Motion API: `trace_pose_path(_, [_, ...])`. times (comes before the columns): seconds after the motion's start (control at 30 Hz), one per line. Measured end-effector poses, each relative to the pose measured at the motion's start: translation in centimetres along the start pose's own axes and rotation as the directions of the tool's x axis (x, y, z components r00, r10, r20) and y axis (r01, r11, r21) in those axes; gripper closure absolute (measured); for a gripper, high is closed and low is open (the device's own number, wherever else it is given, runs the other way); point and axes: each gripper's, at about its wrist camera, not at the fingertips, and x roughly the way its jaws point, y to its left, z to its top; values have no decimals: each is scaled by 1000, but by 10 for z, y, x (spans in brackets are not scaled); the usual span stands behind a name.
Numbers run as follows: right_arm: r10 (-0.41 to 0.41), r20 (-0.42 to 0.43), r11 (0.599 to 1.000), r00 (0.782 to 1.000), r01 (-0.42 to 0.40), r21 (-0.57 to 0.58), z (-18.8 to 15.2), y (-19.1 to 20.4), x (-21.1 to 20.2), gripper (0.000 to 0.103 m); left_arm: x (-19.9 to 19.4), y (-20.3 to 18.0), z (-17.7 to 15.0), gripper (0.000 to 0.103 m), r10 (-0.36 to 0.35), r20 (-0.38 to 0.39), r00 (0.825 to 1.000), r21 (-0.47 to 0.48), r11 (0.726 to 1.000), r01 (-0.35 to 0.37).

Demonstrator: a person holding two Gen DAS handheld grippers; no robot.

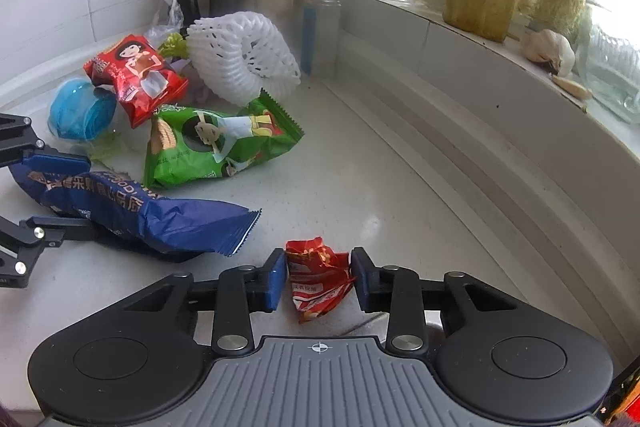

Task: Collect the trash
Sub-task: 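Grasp the blue snack bag with left tool while right tool grasps red wrapper, then carry the blue bag and red wrapper with both tools to the wastebasket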

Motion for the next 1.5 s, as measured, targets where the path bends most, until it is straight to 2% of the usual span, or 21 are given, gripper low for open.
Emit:
trace_pose_path(0.03, [-3, 0, 1000, 1000, 3, -2, 0, 1, 0, 72, 0, -1, 0, 69, -2, 1, 1000, 1, 1000, 2])
trace_pose_path(0.23, [3, 2, 1000, 1000, -3, 6, -1, 6, -5, 73, -2, -4, 0, 86, 18, 9, 1000, 3, 1000, -18])
trace_pose_path(0.47, [11, 19, 1000, 1000, -11, 8, 4, 13, -21, 73, -20, 1, 0, 86, 20, 31, 999, -53, 998, -18])
trace_pose_path(0.67, [25, 29, 1000, 999, -25, -17, 7, 32, -34, 73, -39, 5, -4, 86, 4, 8, 1000, -128, 992, -3])
trace_pose_path(0.83, [50, 27, 998, 998, -49, -50, 5, 57, -44, 73, -59, 12, -11, 86, -3, -5, 1000, -211, 978, 2])
trace_pose_path(1.07, [109, 31, 989, 994, -105, -100, 6, 100, -61, 73, -95, 14, -27, 86, 7, 10, 1000, -243, 970, -4])
trace_pose_path(1.5, [262, 34, 952, 965, -252, -175, -2, 186, -102, 73, -164, 40, -78, 86, 38, 29, 999, -408, 913, -23])
